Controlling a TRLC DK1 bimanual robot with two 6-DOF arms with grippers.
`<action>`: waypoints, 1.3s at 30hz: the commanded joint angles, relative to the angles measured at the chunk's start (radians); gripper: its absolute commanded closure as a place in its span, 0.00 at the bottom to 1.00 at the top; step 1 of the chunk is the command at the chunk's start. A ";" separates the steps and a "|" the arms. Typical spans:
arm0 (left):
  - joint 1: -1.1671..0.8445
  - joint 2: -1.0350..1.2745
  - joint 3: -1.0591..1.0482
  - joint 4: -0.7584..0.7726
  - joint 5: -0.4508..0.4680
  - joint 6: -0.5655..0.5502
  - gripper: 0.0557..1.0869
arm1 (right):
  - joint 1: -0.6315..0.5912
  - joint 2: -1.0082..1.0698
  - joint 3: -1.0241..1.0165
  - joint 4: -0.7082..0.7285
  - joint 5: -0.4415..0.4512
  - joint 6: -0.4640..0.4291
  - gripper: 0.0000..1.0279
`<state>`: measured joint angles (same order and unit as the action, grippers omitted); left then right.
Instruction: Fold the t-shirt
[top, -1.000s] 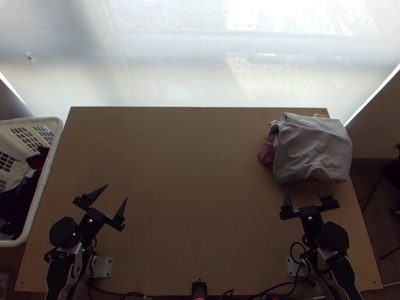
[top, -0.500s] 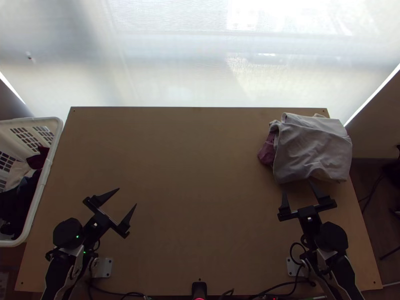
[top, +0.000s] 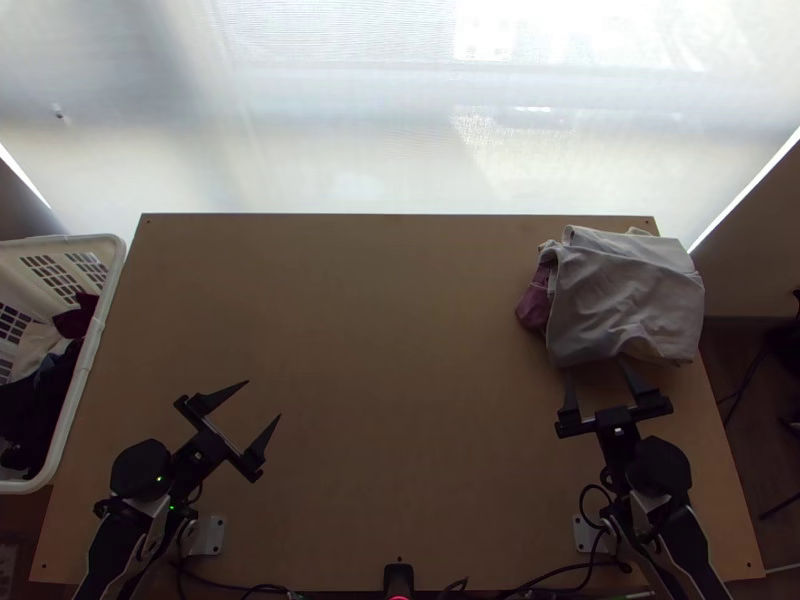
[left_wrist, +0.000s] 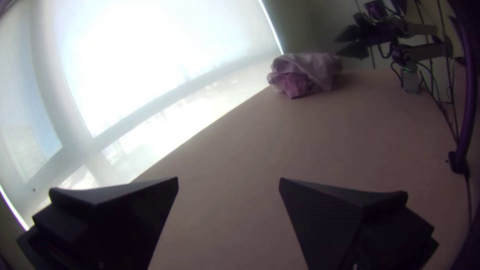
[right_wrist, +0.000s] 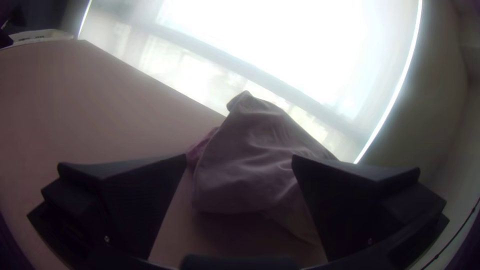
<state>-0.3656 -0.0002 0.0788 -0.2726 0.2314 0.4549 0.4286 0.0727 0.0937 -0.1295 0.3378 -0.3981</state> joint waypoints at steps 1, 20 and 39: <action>0.108 0.000 0.013 0.041 -0.020 0.002 0.04 | -0.017 0.108 0.011 0.087 0.118 -0.008 0.05; 0.950 0.760 0.702 -0.183 -0.161 -0.151 0.04 | -0.120 0.935 0.765 -0.202 0.417 0.193 0.04; 1.331 1.175 0.845 -0.241 -0.221 -0.053 0.04 | 0.305 1.205 1.324 -0.751 0.053 0.528 0.05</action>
<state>0.9104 1.0382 0.8982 -0.5041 0.0196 0.3233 0.5804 1.2423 1.3148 -0.8223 0.4286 0.0994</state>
